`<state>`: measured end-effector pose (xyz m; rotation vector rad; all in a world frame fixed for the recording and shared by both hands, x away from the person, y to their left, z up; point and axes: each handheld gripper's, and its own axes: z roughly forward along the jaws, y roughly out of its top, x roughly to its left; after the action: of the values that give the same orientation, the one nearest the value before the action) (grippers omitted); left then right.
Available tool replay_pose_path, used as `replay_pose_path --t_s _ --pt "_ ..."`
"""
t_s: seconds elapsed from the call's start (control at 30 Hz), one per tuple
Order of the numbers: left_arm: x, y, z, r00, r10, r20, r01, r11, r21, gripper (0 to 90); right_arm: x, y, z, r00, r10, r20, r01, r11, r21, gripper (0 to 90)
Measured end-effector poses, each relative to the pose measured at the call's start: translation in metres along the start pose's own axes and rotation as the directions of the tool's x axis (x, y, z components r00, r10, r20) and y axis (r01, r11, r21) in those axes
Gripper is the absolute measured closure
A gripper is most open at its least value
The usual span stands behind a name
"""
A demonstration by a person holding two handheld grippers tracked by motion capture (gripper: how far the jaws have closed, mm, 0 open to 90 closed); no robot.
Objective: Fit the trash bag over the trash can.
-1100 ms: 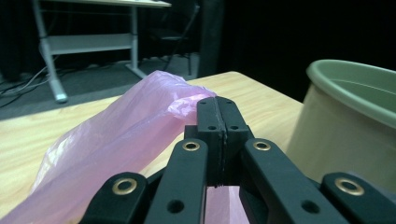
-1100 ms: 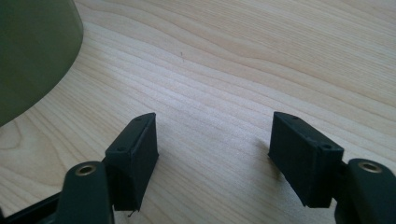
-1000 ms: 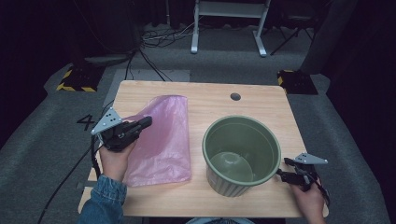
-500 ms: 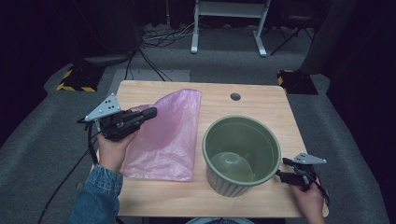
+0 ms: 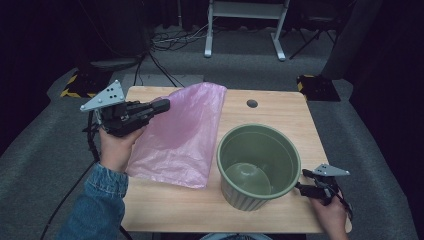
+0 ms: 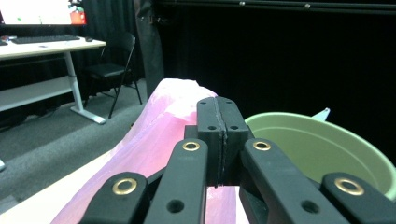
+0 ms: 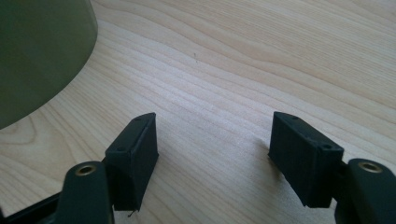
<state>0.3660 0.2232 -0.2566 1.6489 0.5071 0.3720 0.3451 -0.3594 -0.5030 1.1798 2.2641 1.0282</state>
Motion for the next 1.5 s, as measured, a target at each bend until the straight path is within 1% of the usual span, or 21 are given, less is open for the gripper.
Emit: replay_pose_path --t_s 0.07,0.3,0.43,0.6,0.7,0.83,0.97,1.17,1.27,1.43,1.5 --pt "-0.001 0.006 -0.001 1.0 0.004 0.009 -0.004 1.0 -0.007 89.5 0.0 0.0 0.0 1.0 -0.001 0.0 0.001 1.0 0.0 32.6" --pt "-0.006 0.024 -0.001 0.9991 0.027 0.031 -0.027 0.9996 -0.003 89.5 0.0 0.0 0.0 1.0 0.0 0.0 0.0 1.0 0.0 32.6" --pt "-0.007 0.033 0.0 0.9979 0.028 0.058 -0.028 0.9996 -0.009 89.5 0.0 0.0 0.0 1.0 -0.001 0.0 0.001 1.0 0.0 32.6" --pt "-0.007 0.043 0.003 0.9967 0.028 0.076 -0.026 0.9993 -0.026 89.5 0.0 0.0 0.0 1.0 -0.001 0.0 0.001 1.0 0.0 32.6" --pt "-0.008 0.049 0.005 0.9955 0.037 0.087 -0.034 0.9988 -0.036 89.5 0.0 0.0 0.0 1.0 -0.001 0.0 0.001 1.0 0.0 32.6" --pt "-0.01 0.056 0.011 0.9936 0.047 0.103 -0.043 0.9982 -0.042 89.5 0.0 0.0 0.0 1.0 -0.002 -0.002 0.002 1.0 -0.001 32.5" --pt "-0.009 0.062 0.016 0.9919 0.04 0.121 -0.033 0.9977 -0.059 89.5 0.0 0.0 0.0 1.0 -0.002 -0.002 0.002 1.0 -0.001 32.6" --pt "-0.013 0.073 0.023 0.9896 0.046 0.136 -0.036 0.9965 -0.076 89.5 0.0 0.0 0.0 1.0 -0.004 -0.001 0.004 1.0 -0.002 32.5" --pt "-0.016 0.078 0.03 0.9869 0.052 0.153 -0.039 0.9956 -0.085 89.5 0.0 0.0 0.0 1.0 -0.005 -0.002 0.005 1.0 -0.002 32.5" --pt "-0.022 0.082 0.048 0.9805 0.062 0.186 -0.047 0.9954 -0.083 89.5 0.0 0.0 0.0 1.0 -0.004 -0.002 0.004 1.0 -0.002 32.5" --pt "-0.023 0.083 0.053 0.9785 0.06 0.197 -0.044 0.9955 -0.084 89.4 0.0 0.0 0.0 1.0 -0.004 -0.002 0.004 1.0 -0.002 32.5"
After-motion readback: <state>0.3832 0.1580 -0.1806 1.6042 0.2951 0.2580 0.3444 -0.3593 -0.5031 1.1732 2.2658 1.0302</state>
